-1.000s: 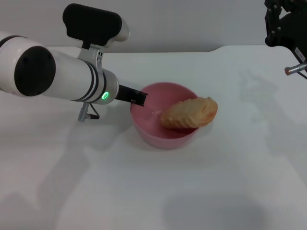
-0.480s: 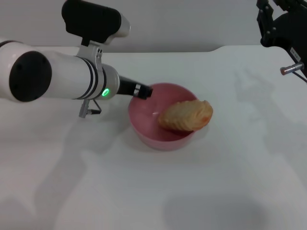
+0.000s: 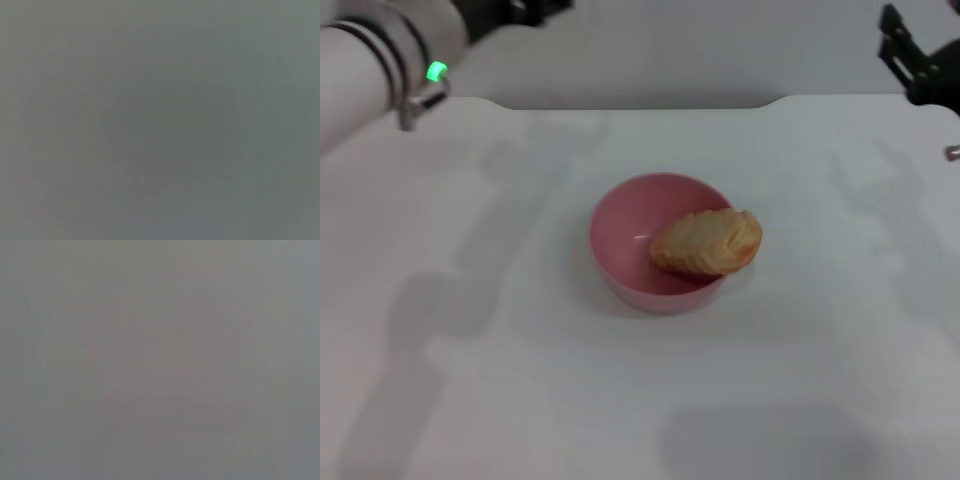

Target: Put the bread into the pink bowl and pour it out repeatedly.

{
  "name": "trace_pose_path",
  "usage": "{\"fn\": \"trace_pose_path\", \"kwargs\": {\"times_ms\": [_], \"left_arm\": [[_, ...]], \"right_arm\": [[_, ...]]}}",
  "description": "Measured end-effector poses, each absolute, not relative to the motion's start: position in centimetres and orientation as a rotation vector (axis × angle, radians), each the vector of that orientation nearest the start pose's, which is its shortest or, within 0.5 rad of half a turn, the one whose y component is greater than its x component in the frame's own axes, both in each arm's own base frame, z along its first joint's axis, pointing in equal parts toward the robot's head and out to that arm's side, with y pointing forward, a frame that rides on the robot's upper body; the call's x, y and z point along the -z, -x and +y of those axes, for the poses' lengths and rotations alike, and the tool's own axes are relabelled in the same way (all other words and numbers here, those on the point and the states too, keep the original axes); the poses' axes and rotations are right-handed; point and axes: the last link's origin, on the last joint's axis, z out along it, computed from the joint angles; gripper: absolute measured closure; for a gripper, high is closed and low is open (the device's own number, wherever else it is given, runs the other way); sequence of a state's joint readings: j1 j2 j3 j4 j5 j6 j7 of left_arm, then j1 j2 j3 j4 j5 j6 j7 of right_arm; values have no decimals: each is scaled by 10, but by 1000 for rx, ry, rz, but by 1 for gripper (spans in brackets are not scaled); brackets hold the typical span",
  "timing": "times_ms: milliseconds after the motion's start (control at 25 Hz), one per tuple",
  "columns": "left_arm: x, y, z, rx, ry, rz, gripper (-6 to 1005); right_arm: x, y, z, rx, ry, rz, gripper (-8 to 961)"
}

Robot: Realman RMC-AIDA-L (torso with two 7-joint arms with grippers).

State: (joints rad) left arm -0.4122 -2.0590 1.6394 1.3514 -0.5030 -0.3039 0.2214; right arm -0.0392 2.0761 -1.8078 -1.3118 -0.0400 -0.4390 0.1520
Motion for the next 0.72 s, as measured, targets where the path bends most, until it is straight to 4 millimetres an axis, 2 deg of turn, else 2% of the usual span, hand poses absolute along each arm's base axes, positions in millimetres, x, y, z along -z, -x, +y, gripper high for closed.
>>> {"fn": "trace_pose_path", "kwargs": {"times_ms": [80,200,280,320,400,480,520,560,640,680,720], "left_arm": [[-41,158,425,497,1864,-637,372],[-53,171,421,503,1800,-582,173],[-57,174,417,518,1770,-546,153],[-62,178,409,552,1714,-484,143],[-63,187,394,600,1636,-393,133],[-63,187,394,600,1636,-393,133],[-62,196,384,616,1586,-353,133],[-58,206,382,603,1575,-358,133],[-58,206,382,603,1575,-358,133],[-51,218,381,583,1570,-367,133],[-35,235,380,548,1583,-375,133]], "right_arm": [[-34,-230,324,-654,1691,384,307],[-38,-240,321,-633,1670,408,214],[-41,-247,319,-625,1651,423,162],[-43,-250,318,-627,1637,432,136],[-45,-257,314,-647,1610,441,136],[-46,-264,310,-674,1588,444,136],[-45,-269,309,-680,1578,453,136],[-44,-274,308,-680,1570,463,136],[-41,-284,307,-664,1568,476,136],[-39,-289,306,-658,1569,479,136],[-37,-294,305,-652,1569,480,136]]}}
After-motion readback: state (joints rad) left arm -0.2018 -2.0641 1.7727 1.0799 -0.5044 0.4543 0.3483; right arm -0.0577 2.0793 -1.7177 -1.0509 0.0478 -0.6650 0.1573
